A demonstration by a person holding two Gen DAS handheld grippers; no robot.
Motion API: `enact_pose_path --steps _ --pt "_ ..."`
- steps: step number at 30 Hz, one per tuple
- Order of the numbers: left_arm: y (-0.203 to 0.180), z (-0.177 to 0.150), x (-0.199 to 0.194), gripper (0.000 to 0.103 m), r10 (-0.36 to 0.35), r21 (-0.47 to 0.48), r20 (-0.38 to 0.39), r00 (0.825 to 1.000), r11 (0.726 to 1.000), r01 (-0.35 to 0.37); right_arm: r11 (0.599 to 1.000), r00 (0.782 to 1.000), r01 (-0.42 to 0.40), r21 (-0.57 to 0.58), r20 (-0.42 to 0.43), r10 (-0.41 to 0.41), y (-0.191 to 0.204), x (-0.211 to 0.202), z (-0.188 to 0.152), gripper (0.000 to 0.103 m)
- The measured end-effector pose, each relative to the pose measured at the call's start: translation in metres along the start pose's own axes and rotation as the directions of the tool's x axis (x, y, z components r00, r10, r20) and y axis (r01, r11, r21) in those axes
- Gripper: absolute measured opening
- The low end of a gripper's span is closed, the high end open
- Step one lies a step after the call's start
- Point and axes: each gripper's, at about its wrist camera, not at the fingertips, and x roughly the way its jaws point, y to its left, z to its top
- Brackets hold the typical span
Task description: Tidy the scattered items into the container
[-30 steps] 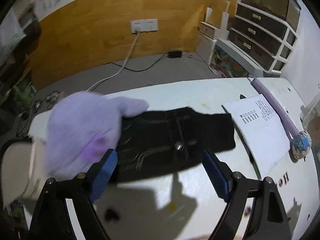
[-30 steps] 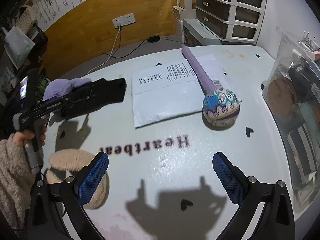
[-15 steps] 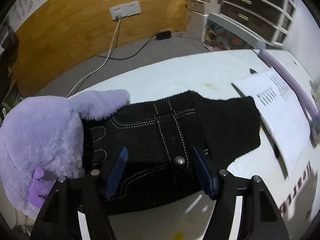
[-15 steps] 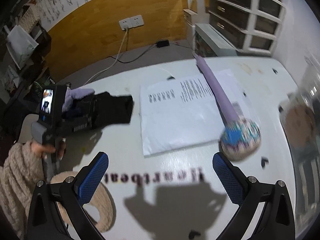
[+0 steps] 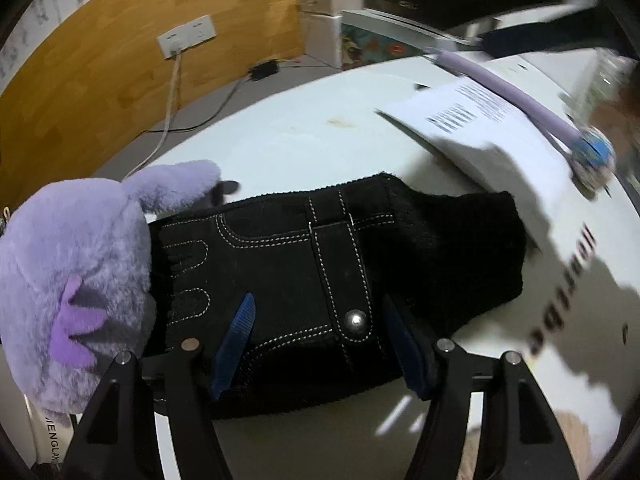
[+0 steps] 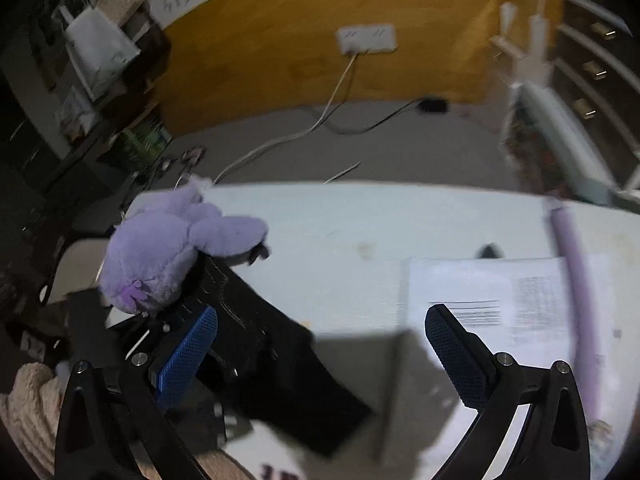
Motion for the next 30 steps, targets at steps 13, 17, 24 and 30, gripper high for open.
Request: enact_pose_path --steps 13,17,24,30 --pt "-0.013 -0.012 -0.013 0.065 -0.231 0.068 -0.039 0.972 0.970 0.233 0.988 0.960 -0.152 -0.022 -0.240 0.143 0.003 0.030 -0.096 0.058" --pt "-0.030 -0.010 -0.017 0.065 -0.305 0.086 -0.089 0.948 0.946 0.313 0.984 0.949 -0.181 0.000 -0.262 0.175 0.005 0.012 -0.127 0.026" --pt "-0.075 0.000 -0.026 0.065 -0.415 0.129 -0.161 0.895 0.891 0.436 0.980 0.950 -0.152 0.130 -0.255 0.182 -0.016 -0.033 -0.165 0.011" --pt "-0.094 0.012 -0.058 0.065 -0.374 0.127 -0.101 0.922 0.914 0.385 0.982 0.961 -0.073 0.176 -0.250 0.116 -0.045 -0.084 -0.206 0.011"
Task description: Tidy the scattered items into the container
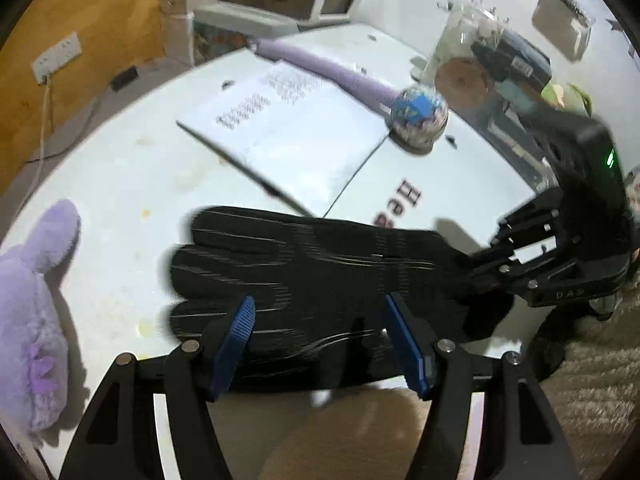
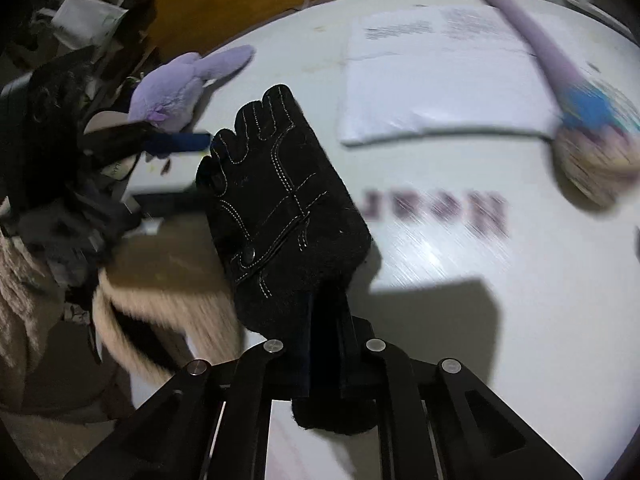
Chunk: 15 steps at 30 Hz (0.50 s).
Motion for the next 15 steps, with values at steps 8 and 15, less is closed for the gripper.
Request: enact_pose_path --steps 8,15 --pt "-0.056 -0.017 -0.026 0.065 0.080 -0.099 0.048 0.996 0.992 -0.074 0.996 0.998 0.061 0.068 -0.029 -0.060 -0.041 -0.031 -0.071 0.011" --pt "-0.129 -0.031 -0.001 0.065 0.078 -0.146 0.035 0.996 0.987 -0.072 0.989 0.993 0.113 0.094 -0.051 -0.108 -0.075 -0.052 -0.123 0.011"
